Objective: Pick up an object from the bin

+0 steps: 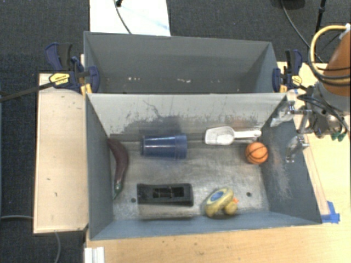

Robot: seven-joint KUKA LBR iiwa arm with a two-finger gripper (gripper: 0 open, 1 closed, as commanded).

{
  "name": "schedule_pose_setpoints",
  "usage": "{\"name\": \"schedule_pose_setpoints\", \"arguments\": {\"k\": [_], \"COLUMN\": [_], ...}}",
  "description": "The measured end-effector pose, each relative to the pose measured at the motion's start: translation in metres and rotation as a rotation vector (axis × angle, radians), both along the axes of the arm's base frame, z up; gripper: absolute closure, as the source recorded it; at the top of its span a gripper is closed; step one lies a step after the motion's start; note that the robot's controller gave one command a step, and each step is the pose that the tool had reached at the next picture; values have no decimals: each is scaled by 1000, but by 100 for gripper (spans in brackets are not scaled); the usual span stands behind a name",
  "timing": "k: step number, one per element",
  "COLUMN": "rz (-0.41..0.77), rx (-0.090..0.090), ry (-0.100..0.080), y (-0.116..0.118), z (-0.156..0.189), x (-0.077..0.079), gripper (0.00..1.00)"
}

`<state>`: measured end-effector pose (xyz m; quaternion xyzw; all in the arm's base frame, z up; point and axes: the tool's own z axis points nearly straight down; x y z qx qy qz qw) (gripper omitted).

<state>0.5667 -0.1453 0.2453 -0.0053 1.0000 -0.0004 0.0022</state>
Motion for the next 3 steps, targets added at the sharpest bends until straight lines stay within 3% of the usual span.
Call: {"name": "schedule_pose_setpoints", "arguments": {"k": [1,2,3], "rz": [1,-1,176], "rx": [0,-2,-1], "ry": [0,-7,-2], "y": [0,0,-2], "z": [0,-46,-107], "x": [0,5,5], "gripper": [0,0,0]}}
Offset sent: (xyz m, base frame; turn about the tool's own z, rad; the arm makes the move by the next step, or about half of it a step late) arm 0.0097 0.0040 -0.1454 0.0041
